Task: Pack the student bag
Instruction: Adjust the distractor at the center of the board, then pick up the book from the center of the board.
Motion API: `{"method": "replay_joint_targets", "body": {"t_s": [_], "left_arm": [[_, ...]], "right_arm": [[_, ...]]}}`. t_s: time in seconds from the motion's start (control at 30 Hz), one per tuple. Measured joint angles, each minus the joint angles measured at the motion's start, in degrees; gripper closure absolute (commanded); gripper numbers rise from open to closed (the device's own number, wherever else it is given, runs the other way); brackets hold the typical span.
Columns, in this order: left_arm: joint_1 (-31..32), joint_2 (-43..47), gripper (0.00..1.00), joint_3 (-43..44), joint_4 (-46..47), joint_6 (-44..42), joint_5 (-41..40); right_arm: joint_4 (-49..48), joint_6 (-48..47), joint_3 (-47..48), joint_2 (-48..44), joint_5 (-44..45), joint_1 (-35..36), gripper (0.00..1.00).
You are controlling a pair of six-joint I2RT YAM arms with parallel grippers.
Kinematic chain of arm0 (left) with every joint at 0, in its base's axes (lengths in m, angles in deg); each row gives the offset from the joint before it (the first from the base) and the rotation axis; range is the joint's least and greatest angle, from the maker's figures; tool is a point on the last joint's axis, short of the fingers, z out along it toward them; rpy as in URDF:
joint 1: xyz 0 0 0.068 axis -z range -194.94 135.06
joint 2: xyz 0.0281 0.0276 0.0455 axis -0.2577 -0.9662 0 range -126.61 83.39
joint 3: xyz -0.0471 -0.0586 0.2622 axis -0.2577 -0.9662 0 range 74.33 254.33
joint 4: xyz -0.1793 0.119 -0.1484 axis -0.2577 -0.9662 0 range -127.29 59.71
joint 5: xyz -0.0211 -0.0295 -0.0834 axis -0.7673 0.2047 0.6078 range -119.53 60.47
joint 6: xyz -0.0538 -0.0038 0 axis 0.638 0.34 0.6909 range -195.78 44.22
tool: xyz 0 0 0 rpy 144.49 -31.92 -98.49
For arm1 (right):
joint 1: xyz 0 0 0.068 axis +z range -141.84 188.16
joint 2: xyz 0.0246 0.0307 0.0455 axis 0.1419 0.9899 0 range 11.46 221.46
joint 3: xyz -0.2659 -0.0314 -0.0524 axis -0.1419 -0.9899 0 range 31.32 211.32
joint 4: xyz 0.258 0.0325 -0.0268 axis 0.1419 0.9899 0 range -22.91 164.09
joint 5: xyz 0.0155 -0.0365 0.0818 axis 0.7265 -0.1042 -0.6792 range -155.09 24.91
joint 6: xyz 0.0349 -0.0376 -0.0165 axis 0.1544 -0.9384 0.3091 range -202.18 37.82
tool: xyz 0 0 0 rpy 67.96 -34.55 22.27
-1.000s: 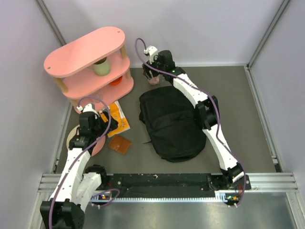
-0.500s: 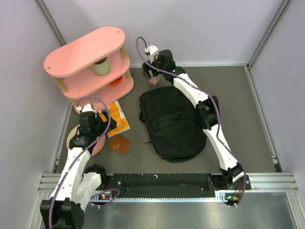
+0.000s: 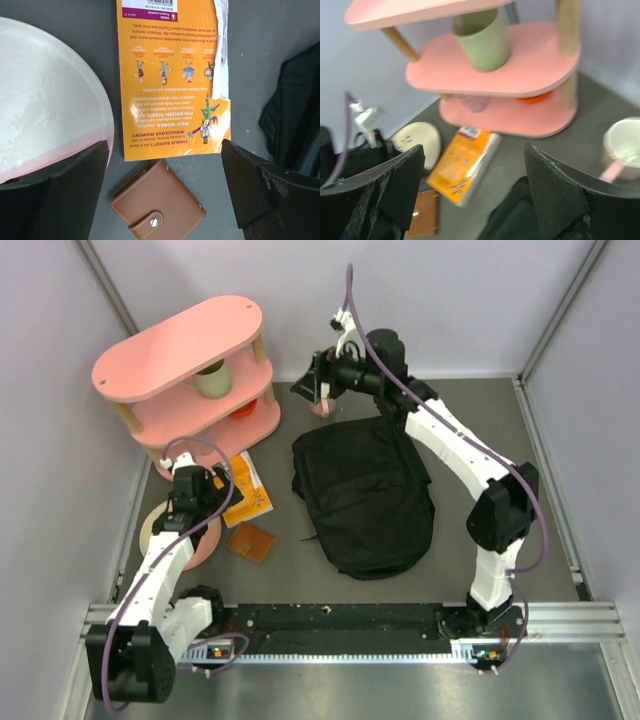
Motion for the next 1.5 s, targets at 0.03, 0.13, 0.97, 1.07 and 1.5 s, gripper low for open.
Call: {"method": "replay_joint_targets", "body": {"t_s": [0.03,0.13,0.97,1.07,1.5], "left_arm": [[0.00,-0.61,0.02,0.00,0.55,0.00,-0.17],[0.00,-2.86,0.02,0.00,2.40,-0.24,-0.92],[0.00,-18.18,0.02,-0.33,18.91,-7.45,-1.81],[-0.02,-20.31,0.02,0.72,18.73,-7.21,-1.79],[-0.02,-26.12,0.02,4.98,12.31,-2.05,-3.19]], "right_arm": [[-1.70,2.64,-3.32,-1.77,-0.57,0.61,0.24],[-5.22,8.92,-12.09,-3.58,-2.32,2.45,0.29],[-12.31,28.98,-18.58,11.98,-6.49,10.73,0.37],[-12.61,30.36,-18.29,13.97,-6.01,11.02,0.38],[-12.20,32.87,-13.00,19.56,-5.88,11.04,0.37]]}}
